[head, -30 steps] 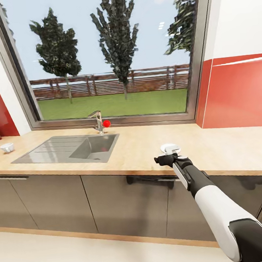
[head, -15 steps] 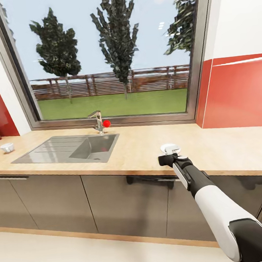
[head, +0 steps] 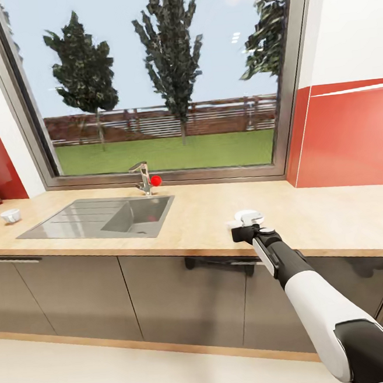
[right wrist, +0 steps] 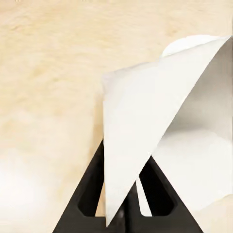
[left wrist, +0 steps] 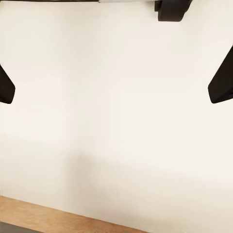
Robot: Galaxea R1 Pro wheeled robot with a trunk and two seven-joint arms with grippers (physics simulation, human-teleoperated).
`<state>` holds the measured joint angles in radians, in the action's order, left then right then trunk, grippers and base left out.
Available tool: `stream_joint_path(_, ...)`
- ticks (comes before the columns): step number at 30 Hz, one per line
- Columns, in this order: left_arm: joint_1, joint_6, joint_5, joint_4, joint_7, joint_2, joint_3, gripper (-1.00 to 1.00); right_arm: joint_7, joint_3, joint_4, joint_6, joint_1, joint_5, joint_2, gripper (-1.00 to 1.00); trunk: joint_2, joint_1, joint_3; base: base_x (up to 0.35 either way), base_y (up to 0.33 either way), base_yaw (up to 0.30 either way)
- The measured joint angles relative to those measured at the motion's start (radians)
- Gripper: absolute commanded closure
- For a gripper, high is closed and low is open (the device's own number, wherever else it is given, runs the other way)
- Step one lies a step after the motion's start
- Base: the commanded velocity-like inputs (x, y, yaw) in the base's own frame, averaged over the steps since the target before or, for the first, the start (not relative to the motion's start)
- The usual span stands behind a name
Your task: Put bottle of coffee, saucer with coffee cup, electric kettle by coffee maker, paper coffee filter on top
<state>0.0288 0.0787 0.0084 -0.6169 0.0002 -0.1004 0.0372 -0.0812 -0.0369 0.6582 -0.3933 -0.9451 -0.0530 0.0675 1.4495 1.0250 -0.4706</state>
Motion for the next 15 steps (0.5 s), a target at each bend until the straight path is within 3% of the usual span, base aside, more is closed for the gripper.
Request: stream_joint_path(15,0.0,0.0,0.0,0.0,0.0,0.0,-0.001,-1.0,0.0,0.0,0.0,0.0,0.0,-0.002,0.0,1.0,0.0,0.0,0.0,0.0,0.0,0.0)
